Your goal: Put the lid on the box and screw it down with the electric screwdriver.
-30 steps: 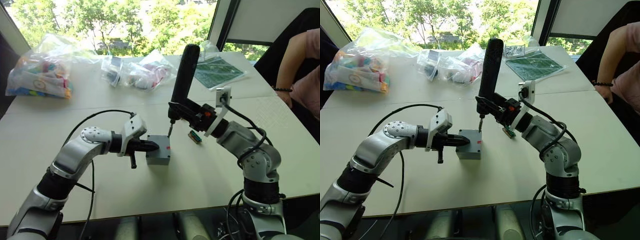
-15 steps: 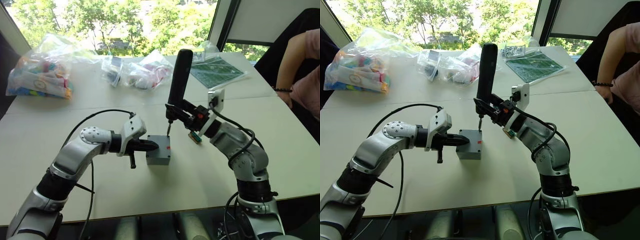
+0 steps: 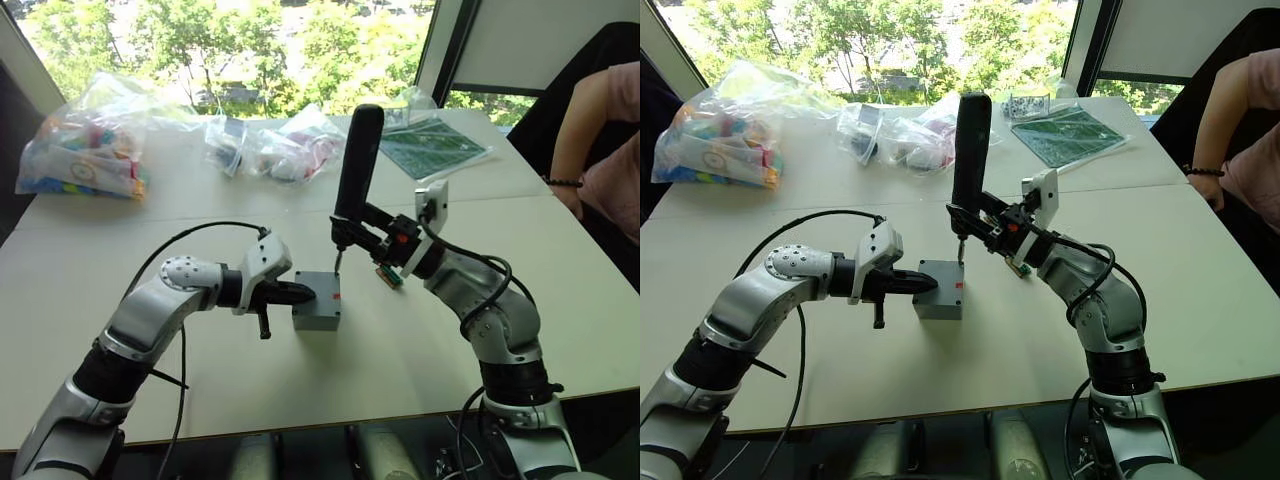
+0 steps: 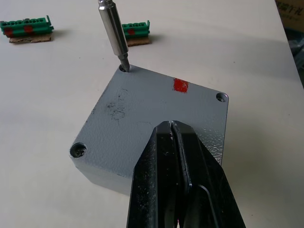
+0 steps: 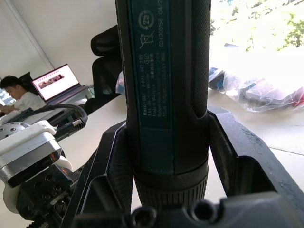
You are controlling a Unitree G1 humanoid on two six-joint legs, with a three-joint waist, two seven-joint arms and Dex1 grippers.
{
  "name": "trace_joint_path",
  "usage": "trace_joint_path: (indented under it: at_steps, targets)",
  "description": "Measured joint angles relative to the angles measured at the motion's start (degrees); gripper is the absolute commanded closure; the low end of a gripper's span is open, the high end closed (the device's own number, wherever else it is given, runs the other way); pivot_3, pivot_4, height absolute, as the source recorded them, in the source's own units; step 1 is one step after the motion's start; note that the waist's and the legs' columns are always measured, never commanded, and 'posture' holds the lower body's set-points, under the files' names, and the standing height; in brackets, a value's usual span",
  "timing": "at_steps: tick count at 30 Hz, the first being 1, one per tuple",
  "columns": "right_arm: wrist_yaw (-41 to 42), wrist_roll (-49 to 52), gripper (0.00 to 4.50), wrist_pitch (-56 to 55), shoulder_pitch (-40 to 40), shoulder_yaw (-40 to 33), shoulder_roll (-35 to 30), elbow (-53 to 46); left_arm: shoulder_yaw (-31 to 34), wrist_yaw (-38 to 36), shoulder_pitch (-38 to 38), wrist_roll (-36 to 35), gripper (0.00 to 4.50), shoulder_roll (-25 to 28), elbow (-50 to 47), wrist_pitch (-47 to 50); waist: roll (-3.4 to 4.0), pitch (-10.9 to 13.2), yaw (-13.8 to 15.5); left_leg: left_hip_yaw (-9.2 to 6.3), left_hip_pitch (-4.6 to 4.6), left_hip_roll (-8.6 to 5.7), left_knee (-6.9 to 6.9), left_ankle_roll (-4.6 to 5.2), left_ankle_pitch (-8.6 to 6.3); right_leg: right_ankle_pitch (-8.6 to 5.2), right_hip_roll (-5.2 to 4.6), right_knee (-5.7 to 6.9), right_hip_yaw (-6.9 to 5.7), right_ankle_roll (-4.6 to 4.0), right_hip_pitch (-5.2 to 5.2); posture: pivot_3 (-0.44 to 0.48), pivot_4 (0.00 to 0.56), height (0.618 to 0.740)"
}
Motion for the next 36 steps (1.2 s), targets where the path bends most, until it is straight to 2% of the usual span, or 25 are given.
trace_joint_path:
  at_steps: [15,24,30,36]
  targets:
    - [-2.27,-1.5,2.64,-1.86,1.08,0.5,0.71,1.34,0.03,-0.05,0.17,0.13,4.5,-0.01,-0.09,0.07,-0.04,-0.08,0.05,0.0,0.04,0.0,0.0,0.0,0.0,-0.01,-0.01,-0.01,0.0,0.0,0.05,0.0,0.15,0.74]
    - [0.19,-8.56,2.64,-9.34,6.07,6.57,-1.67,-3.77,-0.2,-0.03,0.78,0.26,4.5,0.0,-0.34,0.35,-0.1,-0.64,-0.13,0.01,0.18,0.05,-0.07,0.0,-0.01,-0.18,0.04,-0.02,0.01,0.22,0.13,0.0,0.15,0.74]
    - [-3.36,-10.24,2.64,-8.71,5.54,7.46,0.68,-2.36,-0.34,0.12,0.96,0.27,4.5,-0.05,-0.34,1.3,-0.25,-1.34,0.02,-0.01,0.2,0.16,-0.08,0.0,-0.01,-0.25,0.15,-0.03,0.01,0.1,0.16,0.0,0.15,0.74]
    - [-3.49,-10.58,2.64,-9.32,5.85,7.48,1.46,-1.83,-0.34,0.39,1.01,0.28,4.5,-0.1,-0.37,1.58,-0.26,-1.57,0.08,-0.01,0.2,0.16,-0.1,0.0,-0.01,-0.26,0.15,-0.06,0.01,0.09,0.17,0.0,0.15,0.74]
